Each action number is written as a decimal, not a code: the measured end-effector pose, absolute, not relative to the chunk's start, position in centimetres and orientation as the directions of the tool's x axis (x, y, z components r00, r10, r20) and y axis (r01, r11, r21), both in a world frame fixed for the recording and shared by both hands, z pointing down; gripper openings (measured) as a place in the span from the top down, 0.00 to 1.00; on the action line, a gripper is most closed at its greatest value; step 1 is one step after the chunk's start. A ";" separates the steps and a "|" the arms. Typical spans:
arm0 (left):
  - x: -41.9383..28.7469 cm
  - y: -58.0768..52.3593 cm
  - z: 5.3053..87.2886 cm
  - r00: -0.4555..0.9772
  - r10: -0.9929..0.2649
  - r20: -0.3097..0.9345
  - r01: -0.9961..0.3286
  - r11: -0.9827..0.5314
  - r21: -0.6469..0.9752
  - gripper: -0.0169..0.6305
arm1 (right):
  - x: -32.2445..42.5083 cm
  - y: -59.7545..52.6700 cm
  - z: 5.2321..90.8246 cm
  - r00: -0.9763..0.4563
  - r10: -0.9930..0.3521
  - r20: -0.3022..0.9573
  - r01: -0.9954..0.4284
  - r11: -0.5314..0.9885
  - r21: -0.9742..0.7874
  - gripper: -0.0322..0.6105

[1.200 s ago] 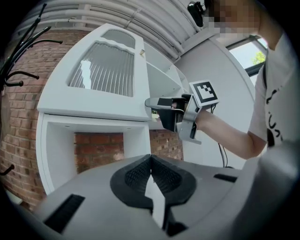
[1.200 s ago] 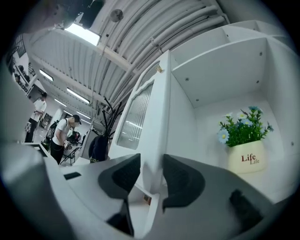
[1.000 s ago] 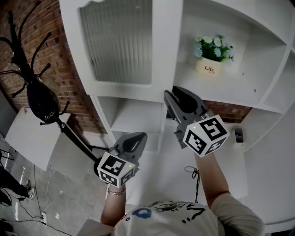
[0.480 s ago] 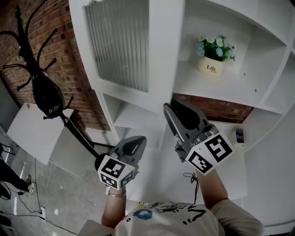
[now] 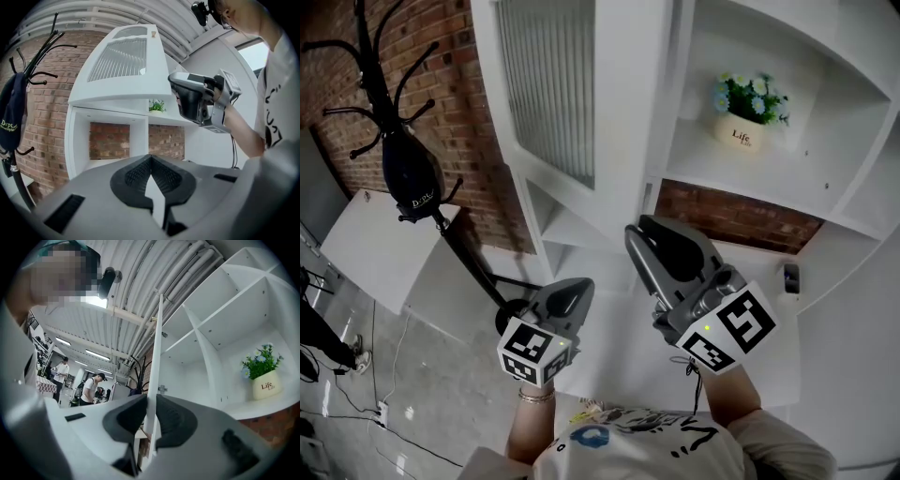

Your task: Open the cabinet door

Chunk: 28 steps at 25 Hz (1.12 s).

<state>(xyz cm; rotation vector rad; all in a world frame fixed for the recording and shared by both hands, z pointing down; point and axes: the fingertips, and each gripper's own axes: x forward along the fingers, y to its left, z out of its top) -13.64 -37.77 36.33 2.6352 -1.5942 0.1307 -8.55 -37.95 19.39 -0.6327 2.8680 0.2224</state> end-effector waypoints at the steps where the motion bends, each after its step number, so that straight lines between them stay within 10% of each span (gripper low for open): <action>1: -13.7 -37.5 36.4 0.457 -0.883 0.104 -0.889 -0.459 0.008 0.95 | -8.7 -37.5 19.4 -0.896 -0.386 -0.221 -0.415 0.903 0.107 0.84; 28: -19.9 -30.9 36.5 0.233 -0.964 0.125 -0.972 -0.235 -0.002 0.95 | -16.9 -27.5 19.1 -0.974 -0.026 -0.223 -0.072 0.977 0.202 0.88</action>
